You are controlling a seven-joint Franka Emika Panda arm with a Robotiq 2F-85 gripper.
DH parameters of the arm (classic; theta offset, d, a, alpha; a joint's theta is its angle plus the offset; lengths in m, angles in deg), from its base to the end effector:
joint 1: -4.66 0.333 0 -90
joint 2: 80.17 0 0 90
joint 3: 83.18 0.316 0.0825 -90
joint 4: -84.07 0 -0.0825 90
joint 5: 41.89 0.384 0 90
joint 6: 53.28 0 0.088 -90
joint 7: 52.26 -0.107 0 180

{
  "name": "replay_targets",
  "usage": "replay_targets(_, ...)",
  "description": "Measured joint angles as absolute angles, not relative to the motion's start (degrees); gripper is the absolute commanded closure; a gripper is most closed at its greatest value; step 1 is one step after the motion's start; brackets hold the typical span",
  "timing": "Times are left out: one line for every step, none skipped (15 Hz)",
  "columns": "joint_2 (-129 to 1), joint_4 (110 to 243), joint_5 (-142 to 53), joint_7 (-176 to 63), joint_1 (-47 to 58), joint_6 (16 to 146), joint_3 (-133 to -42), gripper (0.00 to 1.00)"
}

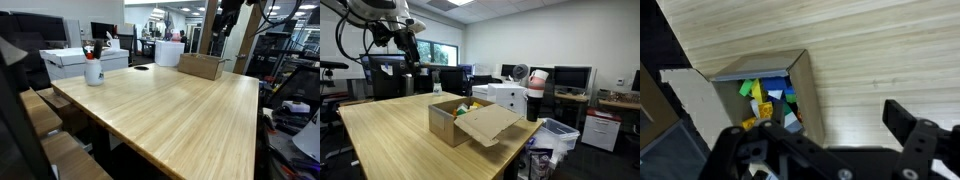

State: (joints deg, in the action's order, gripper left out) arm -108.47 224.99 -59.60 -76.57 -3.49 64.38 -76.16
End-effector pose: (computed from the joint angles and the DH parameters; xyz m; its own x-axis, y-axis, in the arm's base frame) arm 0.4070 -0.0217 0.4817 0.9396 -0.2853 0.1892 -0.3303 -0.9007 0.2823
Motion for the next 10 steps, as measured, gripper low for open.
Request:
replay_targets(-107.3,224.5,-60.8,-78.1,-3.8,64.4,-76.2,0.00)
replay_targets(-106.8,224.3,-61.1,-78.7,-3.9,64.4,-76.2,0.00)
replay_targets(-106.1,223.9,-61.7,-79.5,-4.1,64.4,-76.2,0.00)
replay_targets(-105.3,223.5,-62.4,-80.3,-4.2,64.4,-76.2,0.00)
replay_targets(-104.6,223.1,-63.1,-81.0,-4.2,64.4,-76.2,0.00)
replay_targets(-103.5,222.6,-63.6,-81.6,-4.2,64.3,-76.2,0.00)
replay_targets(-102.7,222.2,-63.6,-81.6,-4.2,64.3,-76.4,0.00)
replay_targets(-102.1,222.0,-63.6,-81.6,-4.1,64.3,-76.6,0.00)
replay_targets(-101.5,221.7,-63.6,-81.0,-4.0,64.3,-76.9,0.00)
replay_targets(-100.6,221.4,-63.6,-80.1,-3.9,64.3,-77.5,0.00)
